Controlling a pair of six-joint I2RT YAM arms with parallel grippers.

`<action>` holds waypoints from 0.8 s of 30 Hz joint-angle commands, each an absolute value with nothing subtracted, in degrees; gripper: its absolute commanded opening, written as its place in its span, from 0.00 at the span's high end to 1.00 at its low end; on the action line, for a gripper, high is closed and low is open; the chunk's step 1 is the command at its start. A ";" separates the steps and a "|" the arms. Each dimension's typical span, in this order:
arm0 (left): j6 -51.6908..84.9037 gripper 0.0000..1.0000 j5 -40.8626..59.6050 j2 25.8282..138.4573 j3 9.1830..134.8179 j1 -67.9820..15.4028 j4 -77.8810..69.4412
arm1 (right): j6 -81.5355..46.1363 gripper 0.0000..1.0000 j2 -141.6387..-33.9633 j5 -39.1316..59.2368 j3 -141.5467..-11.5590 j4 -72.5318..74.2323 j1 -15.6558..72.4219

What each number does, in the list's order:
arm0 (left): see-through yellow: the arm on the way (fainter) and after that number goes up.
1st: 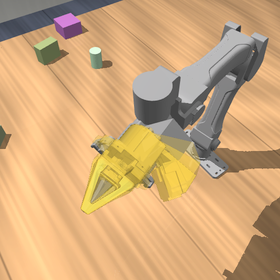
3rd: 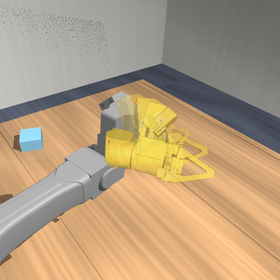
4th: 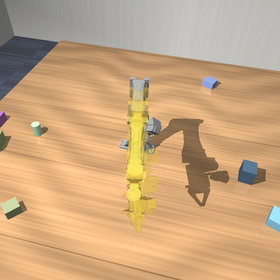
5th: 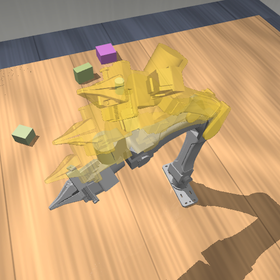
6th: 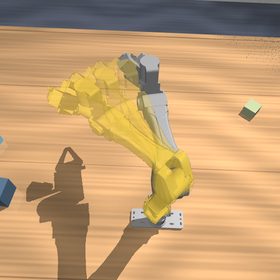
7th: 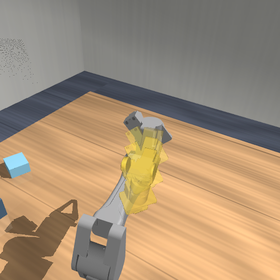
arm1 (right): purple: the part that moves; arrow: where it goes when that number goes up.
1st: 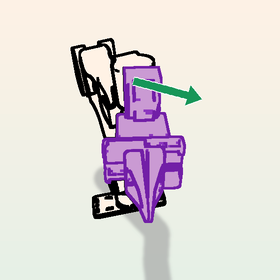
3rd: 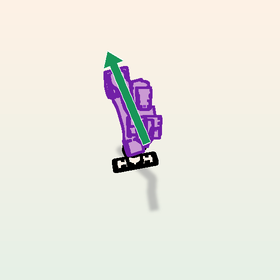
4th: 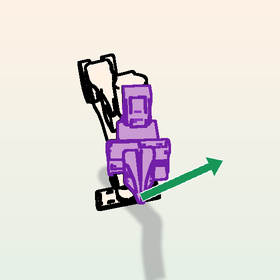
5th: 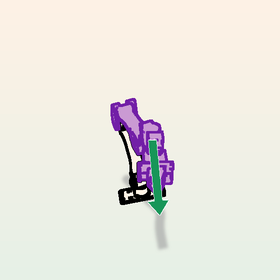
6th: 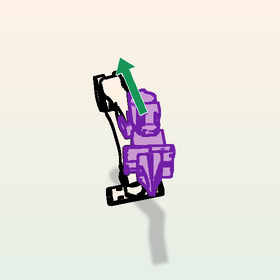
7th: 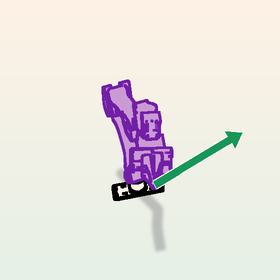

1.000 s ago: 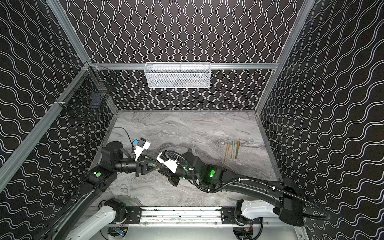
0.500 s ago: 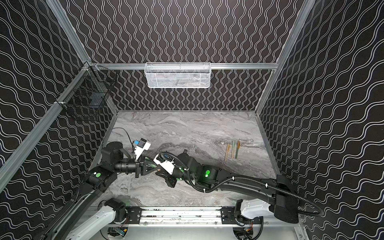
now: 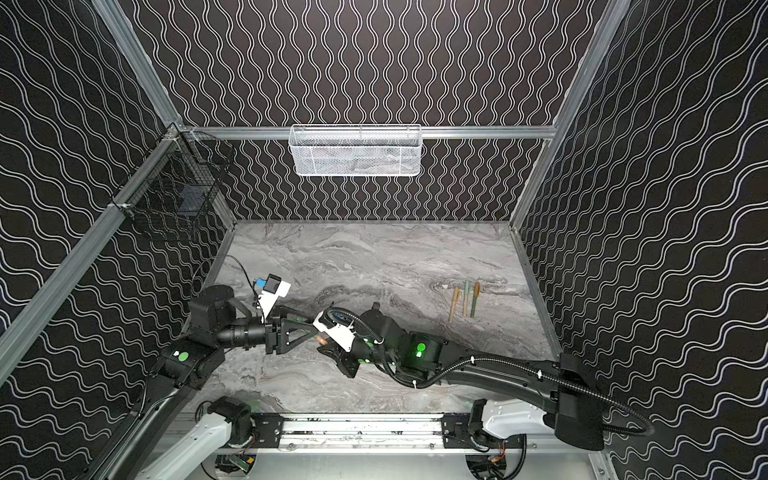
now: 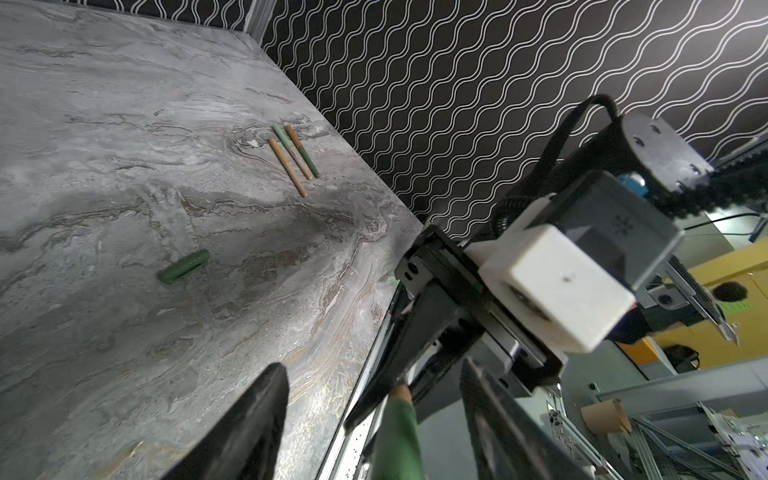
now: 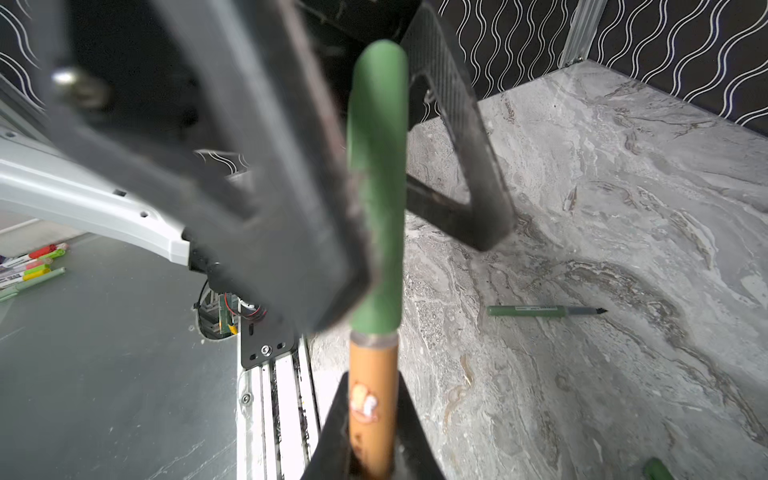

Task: Insert the pens into the pen caps
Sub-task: 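Push the pen tip up into the green cap while the left gripper holds it, then open the left gripper while the right gripper pulls the capped pen away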

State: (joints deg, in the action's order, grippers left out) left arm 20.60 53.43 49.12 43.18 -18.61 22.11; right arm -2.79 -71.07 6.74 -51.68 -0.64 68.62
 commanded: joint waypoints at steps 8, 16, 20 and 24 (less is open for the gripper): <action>20.61 0.66 56.48 48.95 42.50 -17.49 18.69 | -4.13 1.00 -68.98 5.89 -50.82 -1.16 68.77; 22.71 1.00 61.37 49.07 40.82 -17.82 13.79 | -5.09 1.00 -70.11 9.62 -54.32 0.30 68.69; 23.24 1.00 62.40 49.08 40.34 -18.56 12.51 | -4.14 1.00 -71.19 9.90 -56.73 -0.55 68.68; 22.93 1.00 62.74 49.46 40.32 -19.41 12.66 | -2.85 1.00 -70.98 9.91 -56.76 1.42 68.72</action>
